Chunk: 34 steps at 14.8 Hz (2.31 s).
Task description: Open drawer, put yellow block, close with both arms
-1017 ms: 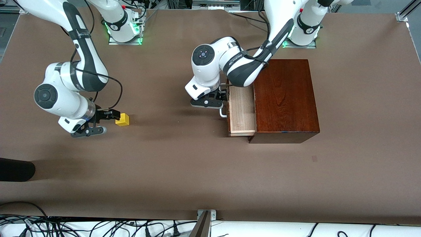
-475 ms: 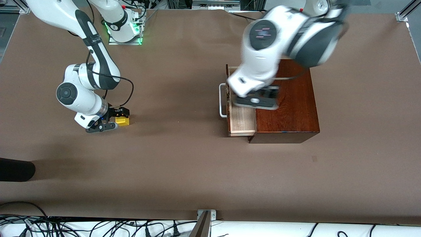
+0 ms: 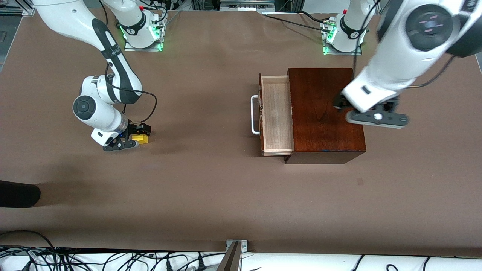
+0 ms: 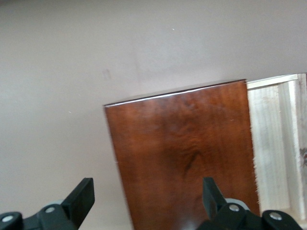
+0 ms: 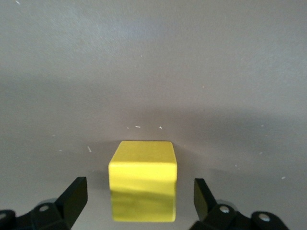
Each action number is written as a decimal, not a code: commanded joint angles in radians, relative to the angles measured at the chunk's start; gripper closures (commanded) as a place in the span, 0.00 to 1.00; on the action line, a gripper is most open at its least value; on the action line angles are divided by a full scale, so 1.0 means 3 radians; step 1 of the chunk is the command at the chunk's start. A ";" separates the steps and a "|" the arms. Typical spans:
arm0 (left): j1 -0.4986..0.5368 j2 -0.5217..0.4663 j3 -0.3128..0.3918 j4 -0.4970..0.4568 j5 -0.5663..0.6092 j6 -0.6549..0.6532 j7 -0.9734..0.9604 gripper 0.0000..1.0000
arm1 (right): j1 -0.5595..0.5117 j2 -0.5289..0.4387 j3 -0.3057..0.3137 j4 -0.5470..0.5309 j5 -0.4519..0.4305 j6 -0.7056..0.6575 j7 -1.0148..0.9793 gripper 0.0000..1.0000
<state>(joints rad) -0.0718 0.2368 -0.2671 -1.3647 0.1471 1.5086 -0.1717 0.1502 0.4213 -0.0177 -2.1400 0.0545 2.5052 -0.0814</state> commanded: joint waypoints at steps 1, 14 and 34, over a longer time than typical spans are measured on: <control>0.0045 -0.0420 0.0388 -0.0328 -0.0299 0.0023 0.0383 0.00 | 0.0000 0.0053 0.0003 -0.0076 0.0059 0.0147 -0.0056 0.24; 0.0107 -0.0897 0.0972 -0.1065 -0.0547 0.0550 0.0531 0.00 | 0.0006 -0.0203 0.0370 0.1082 0.0033 -0.1328 -0.0107 1.00; 0.0101 -0.0907 0.0946 -0.1030 -0.0424 0.0504 0.0537 0.00 | 0.2495 0.0788 0.0565 0.3467 -0.0744 -0.2143 -0.0797 1.00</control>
<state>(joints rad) -0.0452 -0.0247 0.0226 -1.6802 0.0012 1.6768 -0.0305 0.8412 0.5576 0.1628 -1.2230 -0.1307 1.8872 -0.2786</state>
